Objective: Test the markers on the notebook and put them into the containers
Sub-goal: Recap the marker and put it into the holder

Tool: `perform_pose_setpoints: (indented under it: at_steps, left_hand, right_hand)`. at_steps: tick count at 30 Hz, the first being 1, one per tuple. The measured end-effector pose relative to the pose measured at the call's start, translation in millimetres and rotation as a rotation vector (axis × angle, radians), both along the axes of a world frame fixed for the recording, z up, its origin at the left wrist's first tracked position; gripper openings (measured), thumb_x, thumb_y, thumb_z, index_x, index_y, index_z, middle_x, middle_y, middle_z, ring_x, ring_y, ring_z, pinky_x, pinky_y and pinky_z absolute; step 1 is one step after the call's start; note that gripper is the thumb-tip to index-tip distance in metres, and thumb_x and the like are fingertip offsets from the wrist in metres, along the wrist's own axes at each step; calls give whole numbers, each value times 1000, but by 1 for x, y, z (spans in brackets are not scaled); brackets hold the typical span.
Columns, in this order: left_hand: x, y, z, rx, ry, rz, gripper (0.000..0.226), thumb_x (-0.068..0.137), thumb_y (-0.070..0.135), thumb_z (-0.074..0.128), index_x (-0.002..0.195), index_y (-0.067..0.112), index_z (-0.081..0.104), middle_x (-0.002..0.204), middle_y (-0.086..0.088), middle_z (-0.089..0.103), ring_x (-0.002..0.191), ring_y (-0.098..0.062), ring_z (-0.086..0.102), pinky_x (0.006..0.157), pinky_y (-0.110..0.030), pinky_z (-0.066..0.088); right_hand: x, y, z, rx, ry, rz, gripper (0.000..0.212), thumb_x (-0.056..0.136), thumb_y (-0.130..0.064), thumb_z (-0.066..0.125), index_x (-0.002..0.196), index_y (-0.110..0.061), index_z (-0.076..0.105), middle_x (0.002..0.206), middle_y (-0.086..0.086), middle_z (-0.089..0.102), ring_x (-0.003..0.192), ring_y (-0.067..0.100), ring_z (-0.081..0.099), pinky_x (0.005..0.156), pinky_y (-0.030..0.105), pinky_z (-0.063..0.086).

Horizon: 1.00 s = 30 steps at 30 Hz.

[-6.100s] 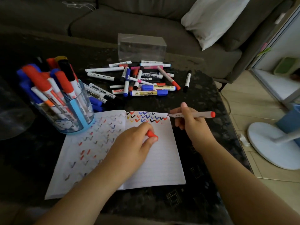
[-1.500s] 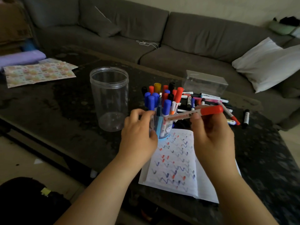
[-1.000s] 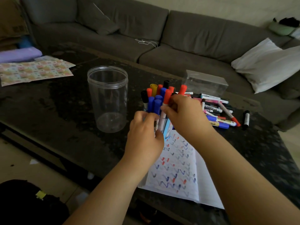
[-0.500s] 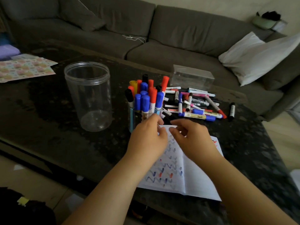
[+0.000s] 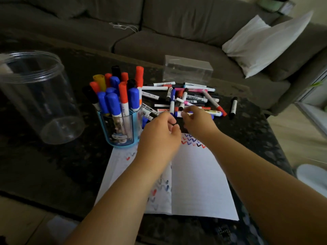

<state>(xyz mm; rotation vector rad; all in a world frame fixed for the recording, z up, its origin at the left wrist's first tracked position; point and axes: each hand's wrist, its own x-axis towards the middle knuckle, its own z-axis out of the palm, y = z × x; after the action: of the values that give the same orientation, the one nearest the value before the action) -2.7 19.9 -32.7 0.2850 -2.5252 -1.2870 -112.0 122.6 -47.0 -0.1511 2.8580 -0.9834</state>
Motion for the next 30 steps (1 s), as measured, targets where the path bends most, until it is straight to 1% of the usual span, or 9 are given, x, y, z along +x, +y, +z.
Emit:
perform_pose_setpoints:
  at_steps: [3,6,9,13,17,20,25,28,30]
  left_hand:
    - [-5,-5,-5,27,-7,37,4,90,20,53,92,24,56,73,15,52,68,-2,51,57,-13,37]
    - [-6,-11,-7,42,-24,57,5,90,21,53,90,26,55,75,15,53,67,1,50,55,-9,34]
    - [-6,-14,-8,32,-24,65,6,90,21,53,89,27,55,77,13,56,68,1,51,55,-9,34]
    - [-3,-17,-6,45,-24,58,7,89,20,53,88,25,57,79,12,57,70,-2,52,56,-11,36]
    - [2,-16,-3,109,-67,14,11,92,22,49,91,25,60,87,10,62,77,-3,56,64,-15,42]
    - [7,-12,3,402,-191,-20,20,96,33,44,90,25,60,95,5,67,88,-13,62,84,-33,50]
    - [19,1,14,995,-379,-147,32,100,33,35,101,15,62,82,2,73,80,-14,67,65,-30,45]
    - [30,8,13,1034,-356,-248,25,100,24,37,96,13,59,86,-2,74,87,-16,70,72,-32,47]
    - [38,17,9,1020,-377,-283,18,99,22,40,100,13,57,90,-2,74,93,-17,69,71,-28,51]
  right_hand:
    - [-22,-23,-10,14,-1,-22,38,97,-43,43,89,-9,58,78,6,55,69,18,52,52,19,37]
    - [-37,-39,-19,-44,-69,-121,42,93,-48,50,68,-14,45,66,1,47,56,12,44,50,19,33]
    - [-37,-45,-21,-71,-145,-204,36,92,-39,55,72,-12,43,60,0,49,52,10,45,46,21,36]
    - [-10,-29,-12,-352,-181,-164,24,93,-32,55,75,-15,56,70,1,62,53,9,53,50,21,45]
    - [50,-2,18,-394,-369,-188,33,95,-37,52,86,-8,67,65,1,63,51,8,48,50,20,40]
    - [102,18,36,-462,-524,-92,37,97,-36,46,90,-8,69,63,0,60,55,8,46,53,21,40]
    - [159,35,39,-570,-735,103,36,99,-31,42,88,-11,70,65,-3,62,62,8,49,60,19,41]
    - [170,37,25,-584,-734,92,30,98,-30,44,90,-17,70,79,-4,72,76,9,62,71,19,50]
    - [169,37,14,-578,-560,51,27,96,-34,47,93,-19,70,90,-3,74,89,13,67,84,27,53]
